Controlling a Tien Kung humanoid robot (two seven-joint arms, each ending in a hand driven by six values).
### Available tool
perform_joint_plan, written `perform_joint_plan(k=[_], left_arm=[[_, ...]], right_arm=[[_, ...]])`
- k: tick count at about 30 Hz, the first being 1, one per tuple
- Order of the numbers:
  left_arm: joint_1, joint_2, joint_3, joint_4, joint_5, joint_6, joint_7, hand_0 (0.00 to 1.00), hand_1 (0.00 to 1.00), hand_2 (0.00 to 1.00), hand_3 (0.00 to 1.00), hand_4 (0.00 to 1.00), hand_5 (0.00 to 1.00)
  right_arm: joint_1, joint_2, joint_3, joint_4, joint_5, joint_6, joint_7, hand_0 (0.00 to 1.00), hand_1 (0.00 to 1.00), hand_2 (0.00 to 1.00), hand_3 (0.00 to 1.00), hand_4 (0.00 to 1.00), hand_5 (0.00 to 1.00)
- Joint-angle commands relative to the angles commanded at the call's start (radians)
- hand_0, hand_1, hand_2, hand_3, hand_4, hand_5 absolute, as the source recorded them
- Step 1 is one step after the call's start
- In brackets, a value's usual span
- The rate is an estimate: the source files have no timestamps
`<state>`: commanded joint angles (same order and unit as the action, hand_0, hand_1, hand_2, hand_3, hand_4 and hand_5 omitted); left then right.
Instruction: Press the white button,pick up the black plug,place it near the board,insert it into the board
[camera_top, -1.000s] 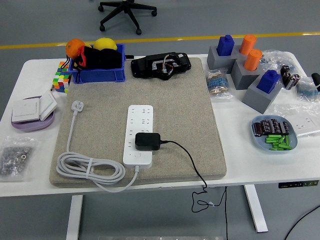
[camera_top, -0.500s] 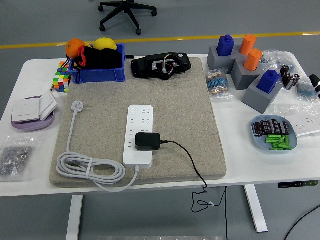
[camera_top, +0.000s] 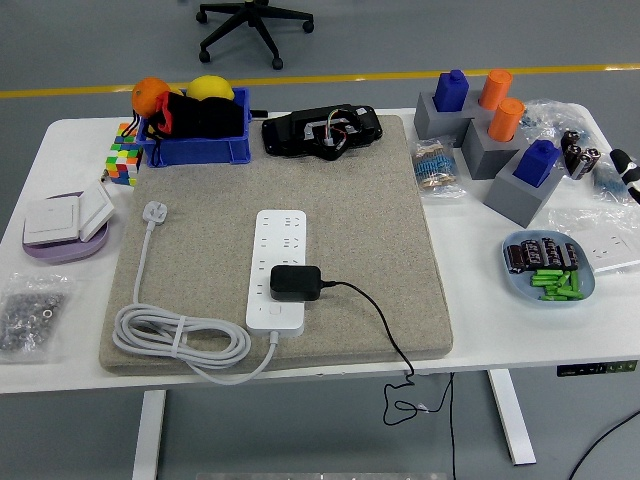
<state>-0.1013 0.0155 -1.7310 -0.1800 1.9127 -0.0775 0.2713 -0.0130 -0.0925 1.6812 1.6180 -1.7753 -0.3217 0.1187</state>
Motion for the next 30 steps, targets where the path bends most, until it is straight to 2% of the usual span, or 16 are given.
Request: perform_joint_plan(k=[10,24,30], left_arm=[[0.005,-0.005,-0.011,0.0,0.01,-0.001,0.004,0.626,0.63,0.636,0.691,0.56,0.389],[-0.007,0.001,0.008,0.0,-0.005,-0.003,0.002,0.627,0.629,0.636,0.691,0.56,0.389],[-0.004,0.008,-0.007,0.0,0.013,-0.002,0.003,0.626,0.63,0.636,0.691,0.56,0.389]], right_arm=[[0.003,0.007,-0.02,-0.002,0.003,0.014,-0.01,0.883,0.793,0.766,0.763,0.971,0.458],[0.01,0.006,-0.029,-0.001,0.006,0.028,-0.023,0.866,0.79,0.764,0.763,0.936,0.419],[0.01,0.006,-0.032,0.0,0.007,0.029,-0.024,0.866,0.79,0.763,0.762,0.929,0.411]])
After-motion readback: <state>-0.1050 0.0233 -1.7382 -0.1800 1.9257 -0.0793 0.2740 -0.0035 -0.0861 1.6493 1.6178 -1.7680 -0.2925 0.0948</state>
